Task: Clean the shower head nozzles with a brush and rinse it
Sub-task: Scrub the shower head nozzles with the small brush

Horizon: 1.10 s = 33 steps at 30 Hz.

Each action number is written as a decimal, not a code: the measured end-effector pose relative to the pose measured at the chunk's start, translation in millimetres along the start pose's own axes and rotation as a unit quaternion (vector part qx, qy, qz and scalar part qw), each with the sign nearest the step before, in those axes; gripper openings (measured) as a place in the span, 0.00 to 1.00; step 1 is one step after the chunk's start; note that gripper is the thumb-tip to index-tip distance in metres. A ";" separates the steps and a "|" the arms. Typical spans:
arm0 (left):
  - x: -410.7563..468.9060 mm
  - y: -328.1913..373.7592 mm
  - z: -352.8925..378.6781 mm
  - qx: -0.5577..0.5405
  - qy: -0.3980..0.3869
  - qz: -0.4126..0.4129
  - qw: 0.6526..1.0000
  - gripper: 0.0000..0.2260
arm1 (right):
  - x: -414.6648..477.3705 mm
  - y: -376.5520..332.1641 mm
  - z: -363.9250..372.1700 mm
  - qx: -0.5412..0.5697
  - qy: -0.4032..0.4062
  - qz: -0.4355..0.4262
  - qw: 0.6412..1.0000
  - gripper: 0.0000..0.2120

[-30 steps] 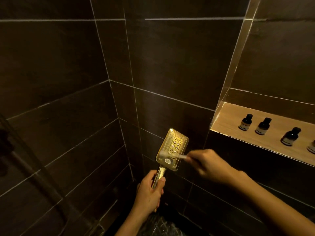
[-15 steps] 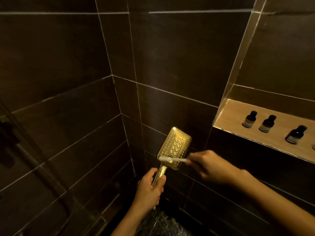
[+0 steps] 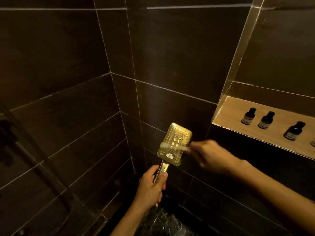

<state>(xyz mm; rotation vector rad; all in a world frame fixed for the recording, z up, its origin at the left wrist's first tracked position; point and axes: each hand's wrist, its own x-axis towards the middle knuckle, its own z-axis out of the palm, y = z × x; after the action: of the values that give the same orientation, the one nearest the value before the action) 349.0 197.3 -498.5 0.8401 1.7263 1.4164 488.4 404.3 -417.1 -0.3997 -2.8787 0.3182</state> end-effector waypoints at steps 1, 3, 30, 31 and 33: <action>0.7 -1.4 0.0 0.001 0.001 -0.001 1.000 0.03 | 1.8 6.1 -5.0 0.004 0.053 0.039 0.998 0.14; 0.4 -3.0 1.7 -0.001 0.011 -0.003 1.000 0.03 | 3.0 10.0 -6.2 0.024 0.047 0.061 0.997 0.12; 2.5 -8.3 2.8 -0.016 0.007 -0.003 1.000 0.03 | -1.5 -9.7 3.3 0.015 -0.027 0.003 1.000 0.12; 3.0 -7.5 2.8 -0.019 0.008 -0.003 1.000 0.03 | -0.4 -1.3 0.6 0.026 0.048 0.049 0.997 0.12; 2.7 -5.6 2.8 -0.023 0.011 -0.006 1.000 0.03 | -0.2 4.9 -2.7 0.045 0.086 0.099 0.990 0.12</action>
<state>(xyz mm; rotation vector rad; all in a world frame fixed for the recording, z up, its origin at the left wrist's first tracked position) 349.8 200.0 -504.7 0.7922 1.7061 1.4568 490.5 409.3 -415.7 -0.6652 -2.6502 0.4222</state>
